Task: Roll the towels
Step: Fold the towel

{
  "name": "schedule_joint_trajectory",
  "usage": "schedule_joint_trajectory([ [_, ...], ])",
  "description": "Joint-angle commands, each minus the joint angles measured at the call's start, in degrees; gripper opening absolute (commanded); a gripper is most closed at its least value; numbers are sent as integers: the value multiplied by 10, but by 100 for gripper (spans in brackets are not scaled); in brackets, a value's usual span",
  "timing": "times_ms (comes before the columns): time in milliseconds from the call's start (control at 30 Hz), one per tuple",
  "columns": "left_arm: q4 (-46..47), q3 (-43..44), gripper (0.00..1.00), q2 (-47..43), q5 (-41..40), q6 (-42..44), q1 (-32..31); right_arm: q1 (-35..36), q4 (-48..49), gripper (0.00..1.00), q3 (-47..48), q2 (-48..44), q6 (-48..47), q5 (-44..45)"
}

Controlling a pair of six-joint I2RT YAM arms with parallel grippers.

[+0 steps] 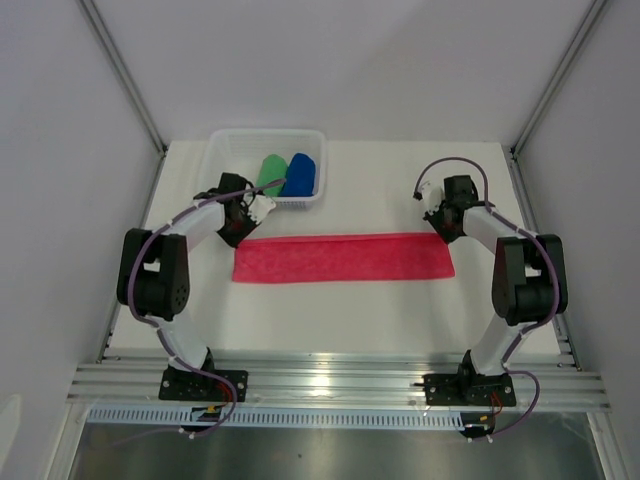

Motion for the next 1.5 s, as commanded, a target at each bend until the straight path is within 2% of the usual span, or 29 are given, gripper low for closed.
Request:
schedule_joint_trajectory([
  [0, 8, 37, 18, 13, -18, -16, 7, -3, 12, 14, 33, 16, 24, 14],
  [100, 22, 44, 28, 20, -29, -35, 8, -3, 20, 30, 45, 24, 48, 31],
  [133, 25, 47, 33, 21, -31, -40, 8, -3, 20, 32, 49, 28, 54, 40],
  [200, 27, 55, 36, 23, -39, -58, 8, -3, 22, 36, 64, 29, 69, 44],
  [267, 22, 66, 43, 22, -46, -73, 8, -6, 22, 40, 75, 26, 92, 36],
  [400, -3, 80, 47, 6, -48, -100, 10, -18, 12, 41, 100, 13, 140, 24],
  [500, -28, 89, 44, -6, -28, -104, 12, -34, 0, 41, 98, -5, 171, -7],
  [533, -36, 88, 42, -19, 25, -98, 12, -34, -1, 39, 84, -11, 174, -22],
  [600, -57, 77, 39, -32, 101, -64, 7, -30, 8, 33, 63, -37, 186, -58],
  [667, -95, 69, 36, -32, 129, -27, -22, -26, 36, 23, 25, -53, 217, -90],
  [733, -107, 52, 31, -17, 116, -13, -57, -24, 59, 17, 2, -68, 250, -153],
  [800, -97, 42, 29, 8, 100, -20, -64, -16, 84, 9, -18, -64, 285, -193],
  [867, -84, 50, 30, 30, 88, -42, -62, -3, 88, 7, -22, -55, 296, -193],
  [1000, -61, 66, 35, 48, 53, -57, -59, 32, 85, 6, -18, -29, 303, -201],
  [1233, -66, 95, 35, 98, 17, -62, -56, 67, 72, 6, 18, 31, 319, -199],
  [1333, -62, 98, 34, 113, -21, -65, -54, 73, 62, 6, 40, 51, 332, -200],
  [1467, -51, 107, 38, 115, -43, -79, -52, 80, 65, 6, 63, 79, 350, -193],
])
